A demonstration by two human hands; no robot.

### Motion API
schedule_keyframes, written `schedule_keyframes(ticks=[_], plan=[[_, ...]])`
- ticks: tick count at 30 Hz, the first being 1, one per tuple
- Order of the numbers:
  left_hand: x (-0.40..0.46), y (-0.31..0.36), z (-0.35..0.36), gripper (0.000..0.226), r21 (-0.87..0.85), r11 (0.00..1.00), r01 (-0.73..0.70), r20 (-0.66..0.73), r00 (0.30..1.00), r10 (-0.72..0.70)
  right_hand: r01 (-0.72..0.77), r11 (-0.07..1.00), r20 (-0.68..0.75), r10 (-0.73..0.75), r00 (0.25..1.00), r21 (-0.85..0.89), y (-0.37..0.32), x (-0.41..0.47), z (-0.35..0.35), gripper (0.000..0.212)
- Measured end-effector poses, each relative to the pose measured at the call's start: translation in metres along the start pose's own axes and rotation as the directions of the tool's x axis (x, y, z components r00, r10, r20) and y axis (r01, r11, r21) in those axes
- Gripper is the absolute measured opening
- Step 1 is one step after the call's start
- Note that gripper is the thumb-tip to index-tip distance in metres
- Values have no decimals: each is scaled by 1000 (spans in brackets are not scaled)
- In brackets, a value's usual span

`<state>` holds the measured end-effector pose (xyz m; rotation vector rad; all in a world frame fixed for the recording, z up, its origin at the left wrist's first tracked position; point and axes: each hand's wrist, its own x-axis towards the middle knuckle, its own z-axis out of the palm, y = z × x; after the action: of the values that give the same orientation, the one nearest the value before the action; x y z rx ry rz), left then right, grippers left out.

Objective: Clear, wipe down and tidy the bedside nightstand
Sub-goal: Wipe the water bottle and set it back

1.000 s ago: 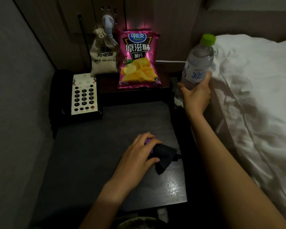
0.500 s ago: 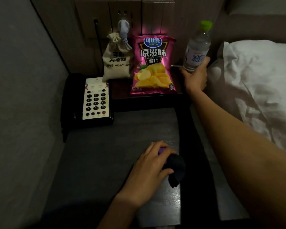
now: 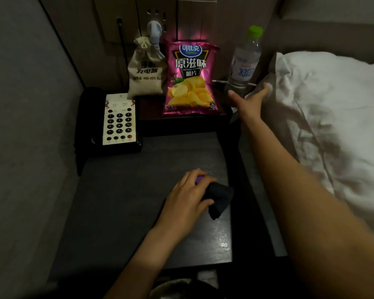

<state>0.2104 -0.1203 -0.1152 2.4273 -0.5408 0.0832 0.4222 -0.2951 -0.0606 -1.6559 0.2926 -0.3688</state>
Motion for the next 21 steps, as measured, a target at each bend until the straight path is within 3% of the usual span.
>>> schedule_keyframes(ticks=[6,10,15,21], plan=[[-6,3,-2,57,32,999,27,-44,999,-25,43,998,-14,-42,999,44,-6,-118,-41,73],[-21,15,-6,52,-36,999,-6,-108,994,2,-25,1000,206,21,978,19,-4,-194,-70,58],[-53,46,-11,38,-283,958,43,-187,977,-99,72,991,375,-24,927,-116,-27,-247,-114,47],[-96,111,-12,35,-661,744,98,-81,976,-201,260,927,305,-174,936,-269,-92,-275,-194,38]])
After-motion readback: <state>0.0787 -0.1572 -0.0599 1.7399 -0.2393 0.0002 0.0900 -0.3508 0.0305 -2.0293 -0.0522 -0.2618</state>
